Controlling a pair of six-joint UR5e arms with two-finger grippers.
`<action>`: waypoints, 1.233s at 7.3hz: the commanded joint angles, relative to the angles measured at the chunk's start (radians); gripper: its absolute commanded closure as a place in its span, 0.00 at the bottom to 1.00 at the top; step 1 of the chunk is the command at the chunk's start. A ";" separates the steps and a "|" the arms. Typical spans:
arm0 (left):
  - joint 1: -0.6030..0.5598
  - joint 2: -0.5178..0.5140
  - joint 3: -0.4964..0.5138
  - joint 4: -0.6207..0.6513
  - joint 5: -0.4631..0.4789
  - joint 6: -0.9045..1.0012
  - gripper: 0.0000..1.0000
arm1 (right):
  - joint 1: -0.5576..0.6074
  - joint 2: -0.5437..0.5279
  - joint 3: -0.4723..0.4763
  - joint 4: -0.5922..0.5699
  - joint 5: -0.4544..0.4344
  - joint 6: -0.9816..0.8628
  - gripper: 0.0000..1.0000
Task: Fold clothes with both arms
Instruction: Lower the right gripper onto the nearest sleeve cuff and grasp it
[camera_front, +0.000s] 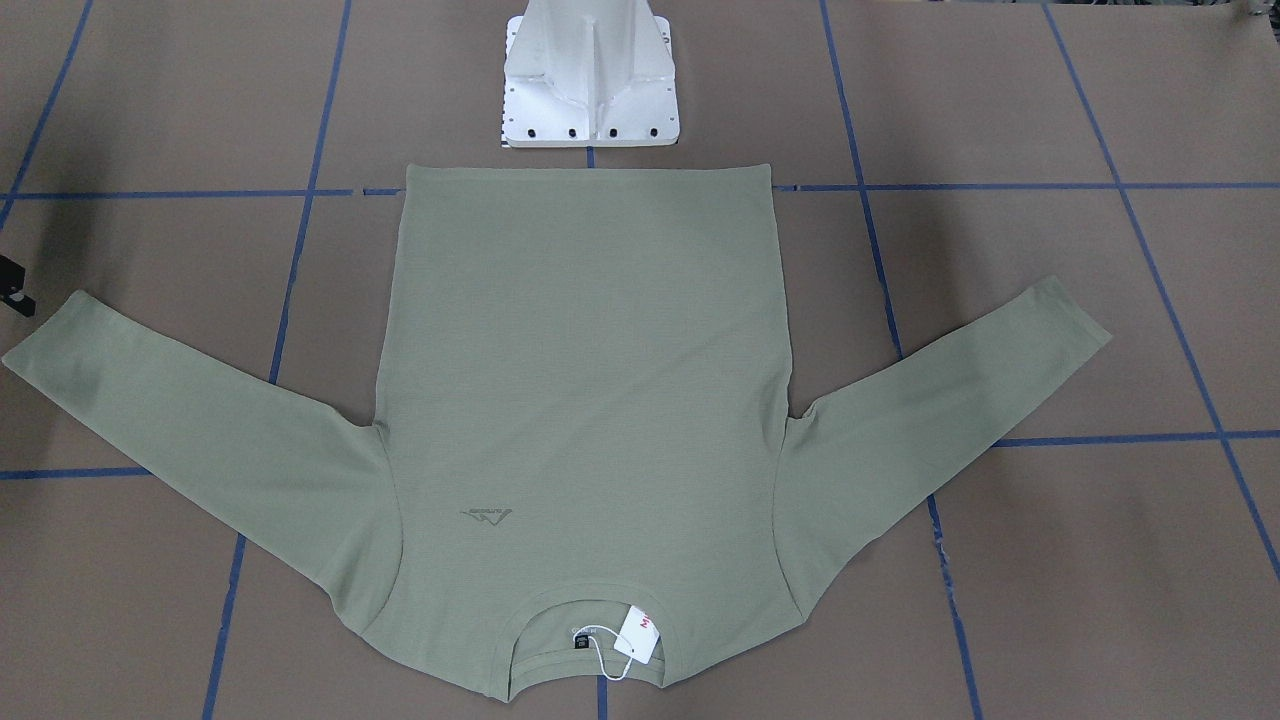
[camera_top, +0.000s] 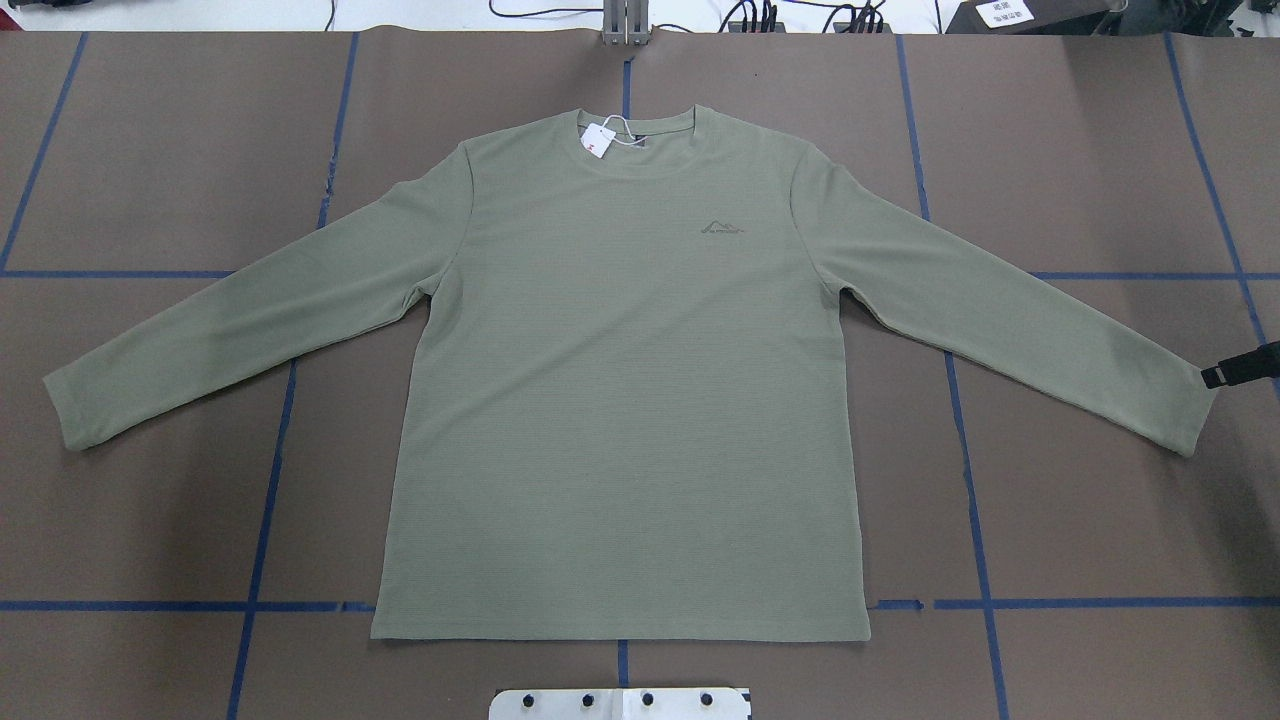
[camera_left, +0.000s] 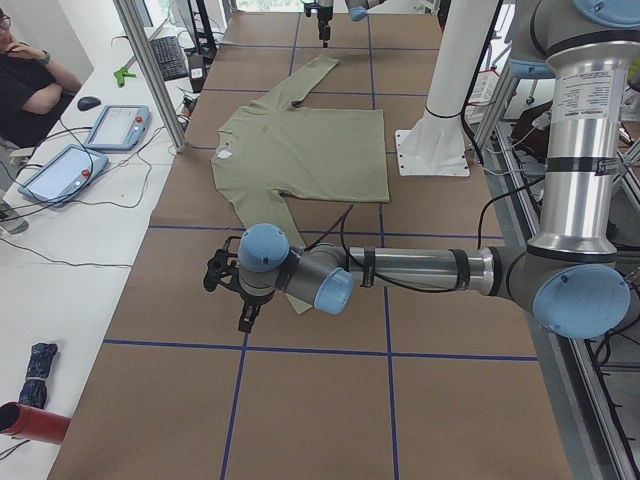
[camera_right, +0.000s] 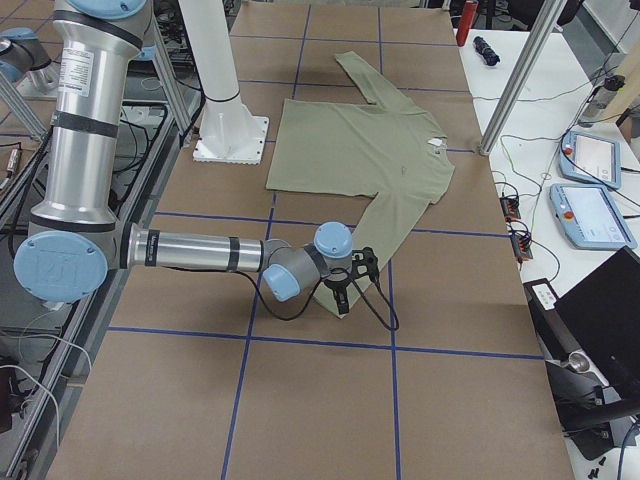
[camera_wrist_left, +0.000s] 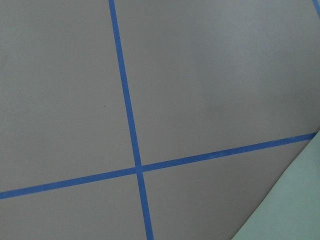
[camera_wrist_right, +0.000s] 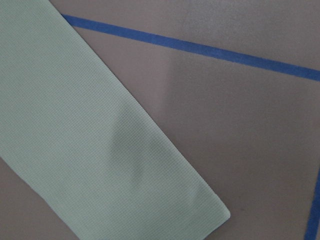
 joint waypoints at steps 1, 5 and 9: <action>0.001 0.001 -0.008 0.001 0.000 0.001 0.00 | -0.108 -0.001 -0.015 0.071 -0.116 0.106 0.00; 0.001 0.001 -0.008 -0.001 -0.001 0.000 0.00 | -0.113 0.025 -0.100 0.072 -0.108 0.121 0.00; 0.001 0.001 -0.008 -0.001 -0.001 0.000 0.00 | -0.113 0.025 -0.110 0.069 -0.096 0.123 0.00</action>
